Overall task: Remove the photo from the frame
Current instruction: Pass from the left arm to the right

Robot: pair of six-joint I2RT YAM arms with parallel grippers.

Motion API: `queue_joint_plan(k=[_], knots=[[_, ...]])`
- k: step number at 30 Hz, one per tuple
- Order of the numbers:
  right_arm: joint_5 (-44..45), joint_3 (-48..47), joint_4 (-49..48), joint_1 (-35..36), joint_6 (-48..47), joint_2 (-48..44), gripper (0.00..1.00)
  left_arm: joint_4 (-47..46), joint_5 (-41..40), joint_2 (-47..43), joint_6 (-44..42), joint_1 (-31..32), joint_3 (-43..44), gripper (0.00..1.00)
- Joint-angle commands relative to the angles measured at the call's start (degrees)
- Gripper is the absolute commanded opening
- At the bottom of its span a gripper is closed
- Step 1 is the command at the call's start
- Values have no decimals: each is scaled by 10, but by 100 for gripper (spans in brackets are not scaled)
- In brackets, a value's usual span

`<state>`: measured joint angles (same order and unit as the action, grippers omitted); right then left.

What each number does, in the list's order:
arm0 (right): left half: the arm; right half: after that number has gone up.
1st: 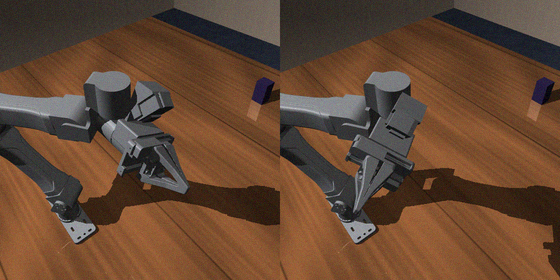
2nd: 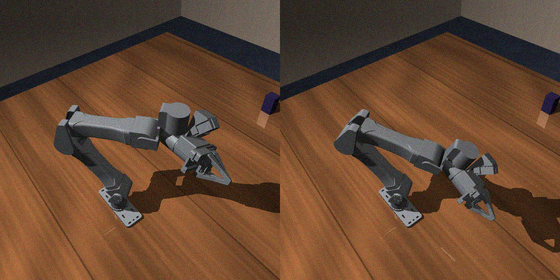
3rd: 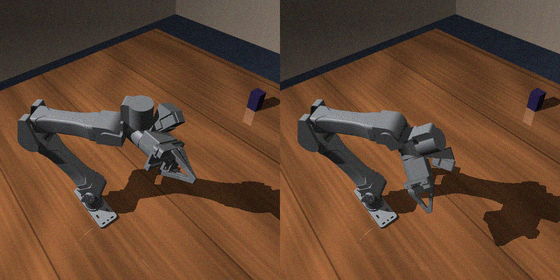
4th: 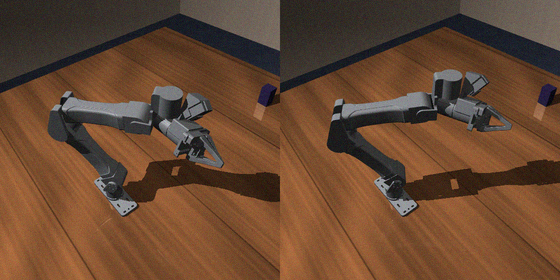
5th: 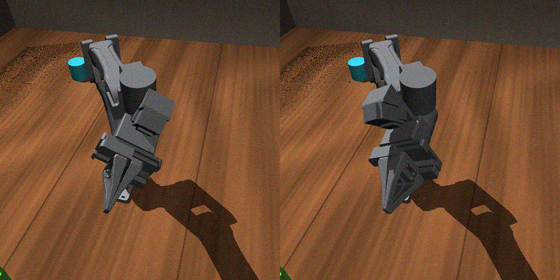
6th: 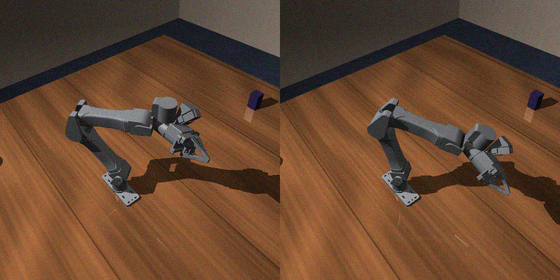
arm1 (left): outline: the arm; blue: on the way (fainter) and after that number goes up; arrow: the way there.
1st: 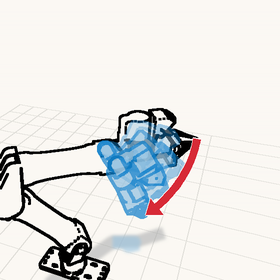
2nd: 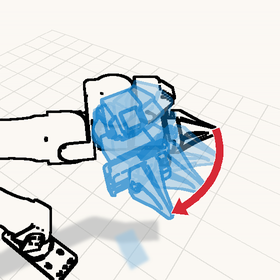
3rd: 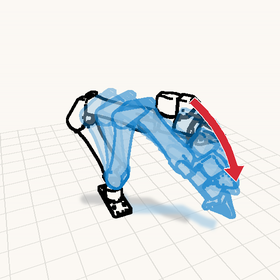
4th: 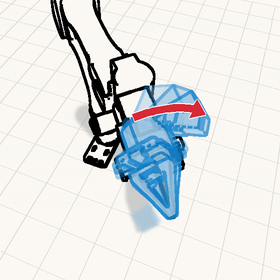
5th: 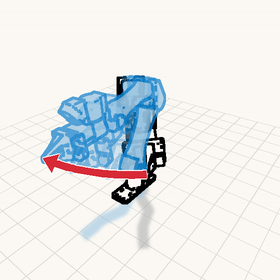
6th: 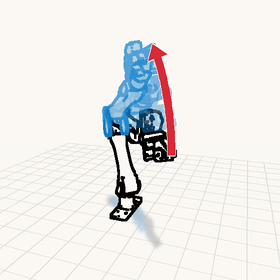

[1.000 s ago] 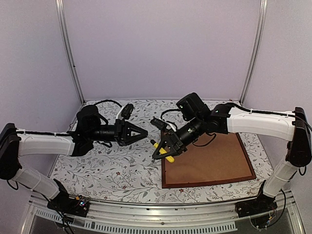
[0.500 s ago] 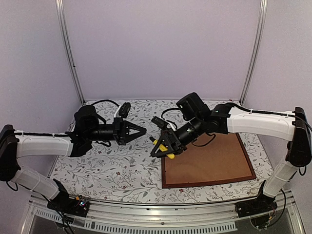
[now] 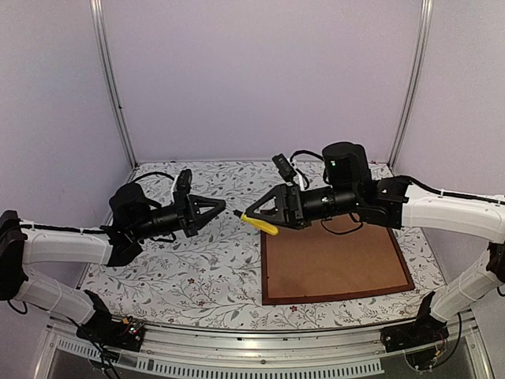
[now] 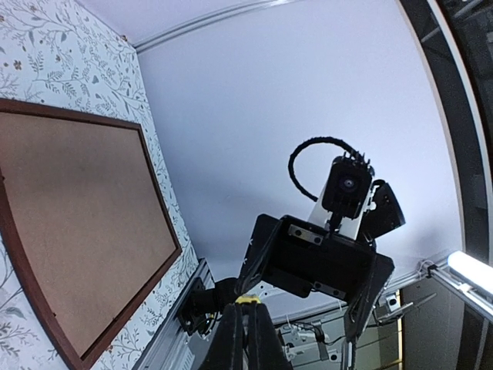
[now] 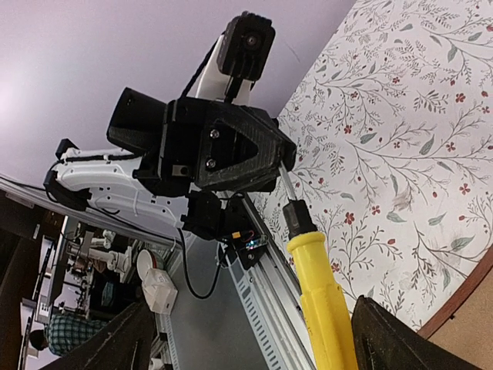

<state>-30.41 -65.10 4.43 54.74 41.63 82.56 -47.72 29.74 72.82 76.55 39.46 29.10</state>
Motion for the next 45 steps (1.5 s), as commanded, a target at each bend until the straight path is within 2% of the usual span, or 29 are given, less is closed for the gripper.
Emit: queue_joint_plan(k=[1, 8, 17, 32, 45], knots=[[79, 31, -118, 3, 68, -24, 92, -81, -87, -23, 25, 4, -15, 0], [99, 62, -209, 3, 140, -22, 86, -128, -153, -31, 20, 25, -24, 0], [73, 71, -302, 3, 212, 8, 67, -147, -208, -32, -3, 56, -28, 0], [87, 66, -299, 3, 217, 15, 42, -128, -211, -38, -18, 63, -19, 0], [97, 66, -287, 3, 213, 17, 31, -125, -204, -40, -21, 64, -19, 0]])
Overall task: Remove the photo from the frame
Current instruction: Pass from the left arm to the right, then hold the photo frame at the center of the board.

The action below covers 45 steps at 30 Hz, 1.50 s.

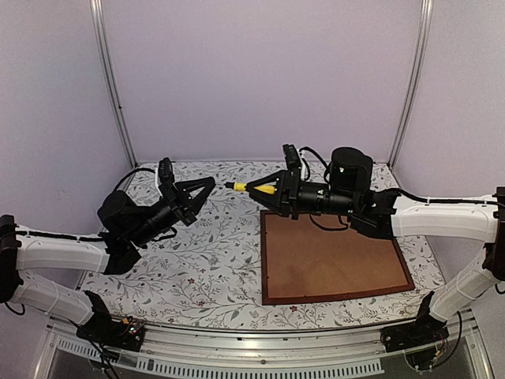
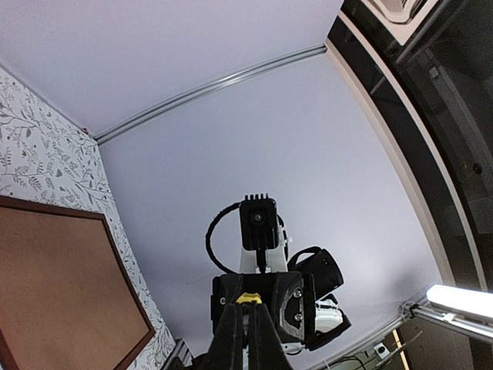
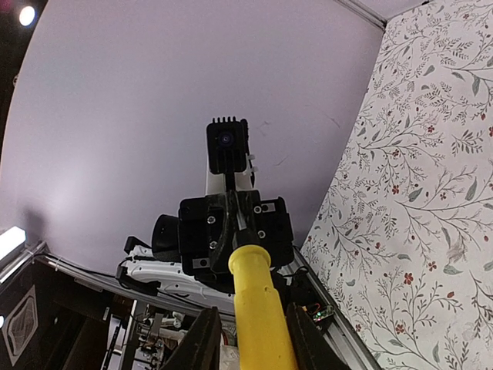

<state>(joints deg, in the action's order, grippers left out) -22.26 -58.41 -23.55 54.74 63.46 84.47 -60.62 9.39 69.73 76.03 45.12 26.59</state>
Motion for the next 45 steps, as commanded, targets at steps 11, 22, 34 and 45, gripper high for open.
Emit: queue_joint_plan(k=[11, 22, 34, 45], knots=[[14, -3, -5, 3, -8, -2, 20, 5, 5, -11, -15, 8, 5, 0], [8, -4, 9, 3, -16, -2, 0, 28, 12, -14, -23, 8, 13, 0], [18, 28, 113, -39, -61, -64, 0, 246, -13, -73, -98, 4, 43, 58], [-65, 101, 284, -136, -148, -140, 0, 494, 27, 1, -183, -1, 126, 58]])
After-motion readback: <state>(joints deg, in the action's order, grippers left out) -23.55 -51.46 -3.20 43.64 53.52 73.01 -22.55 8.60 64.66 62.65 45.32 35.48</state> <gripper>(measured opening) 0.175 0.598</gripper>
